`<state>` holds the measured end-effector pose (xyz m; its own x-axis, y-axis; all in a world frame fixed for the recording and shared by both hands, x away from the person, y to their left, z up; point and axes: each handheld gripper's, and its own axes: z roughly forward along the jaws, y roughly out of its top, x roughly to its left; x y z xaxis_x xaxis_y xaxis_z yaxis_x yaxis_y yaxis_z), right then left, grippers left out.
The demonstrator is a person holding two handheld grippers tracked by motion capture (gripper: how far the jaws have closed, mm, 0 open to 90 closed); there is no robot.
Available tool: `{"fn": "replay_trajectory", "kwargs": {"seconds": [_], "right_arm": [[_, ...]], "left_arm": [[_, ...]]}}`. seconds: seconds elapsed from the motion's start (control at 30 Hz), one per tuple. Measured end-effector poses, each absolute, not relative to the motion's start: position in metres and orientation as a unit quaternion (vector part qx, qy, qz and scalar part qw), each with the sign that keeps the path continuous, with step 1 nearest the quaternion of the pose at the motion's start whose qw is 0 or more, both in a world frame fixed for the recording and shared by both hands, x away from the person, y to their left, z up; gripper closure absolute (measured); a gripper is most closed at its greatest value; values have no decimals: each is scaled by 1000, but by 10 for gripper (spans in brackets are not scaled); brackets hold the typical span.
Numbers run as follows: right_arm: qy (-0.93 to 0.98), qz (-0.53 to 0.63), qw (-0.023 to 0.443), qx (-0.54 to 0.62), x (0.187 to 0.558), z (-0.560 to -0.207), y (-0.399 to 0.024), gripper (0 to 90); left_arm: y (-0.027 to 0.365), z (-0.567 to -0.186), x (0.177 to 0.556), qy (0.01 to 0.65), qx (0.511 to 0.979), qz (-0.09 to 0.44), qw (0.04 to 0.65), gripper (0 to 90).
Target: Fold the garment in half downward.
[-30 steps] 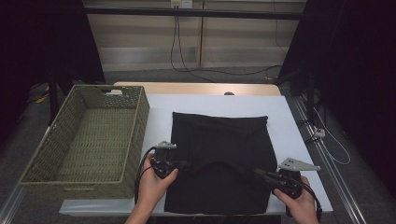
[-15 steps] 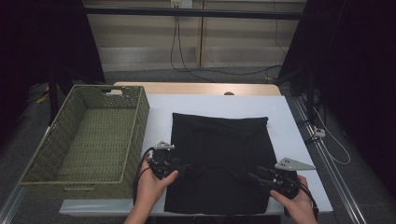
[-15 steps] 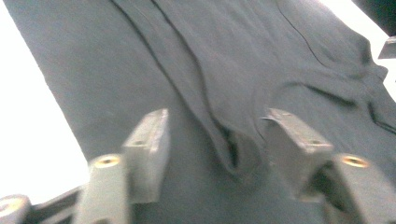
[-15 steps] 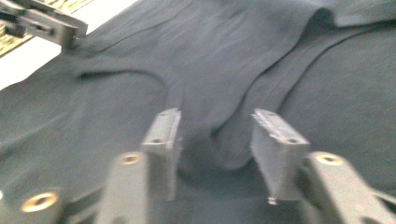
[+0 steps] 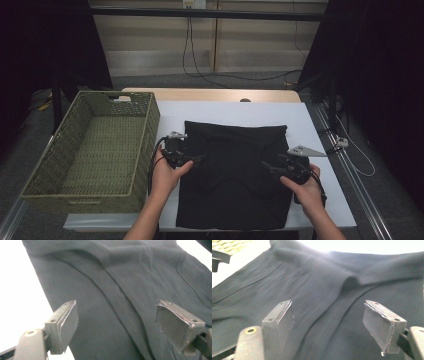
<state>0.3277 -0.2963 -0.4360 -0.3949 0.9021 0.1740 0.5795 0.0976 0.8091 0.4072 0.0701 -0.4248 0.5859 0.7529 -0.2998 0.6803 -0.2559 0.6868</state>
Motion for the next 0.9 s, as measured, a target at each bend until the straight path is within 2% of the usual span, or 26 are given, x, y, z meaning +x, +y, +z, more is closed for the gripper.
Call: {"fn": "replay_trajectory", "kwargs": {"seconds": [0.17, 0.4, 0.73, 0.83, 0.9], "right_arm": [[701, 423, 212, 534, 356, -434, -307, 208], [682, 396, 257, 559, 393, -432, -327, 233], [662, 354, 269, 604, 443, -441, -341, 275], [663, 340, 275, 608, 455, -445, -345, 309], [660, 322, 281, 617, 462, -449, -348, 380]], "left_arm": [[65, -425, 430, 463, 792, 51, 394, 170], [63, -426, 459, 479, 781, 50, 397, 173], [65, -423, 489, 501, 768, 67, 393, 170], [67, -423, 494, 507, 765, 64, 391, 170], [70, -424, 502, 516, 761, 66, 389, 171]]}}
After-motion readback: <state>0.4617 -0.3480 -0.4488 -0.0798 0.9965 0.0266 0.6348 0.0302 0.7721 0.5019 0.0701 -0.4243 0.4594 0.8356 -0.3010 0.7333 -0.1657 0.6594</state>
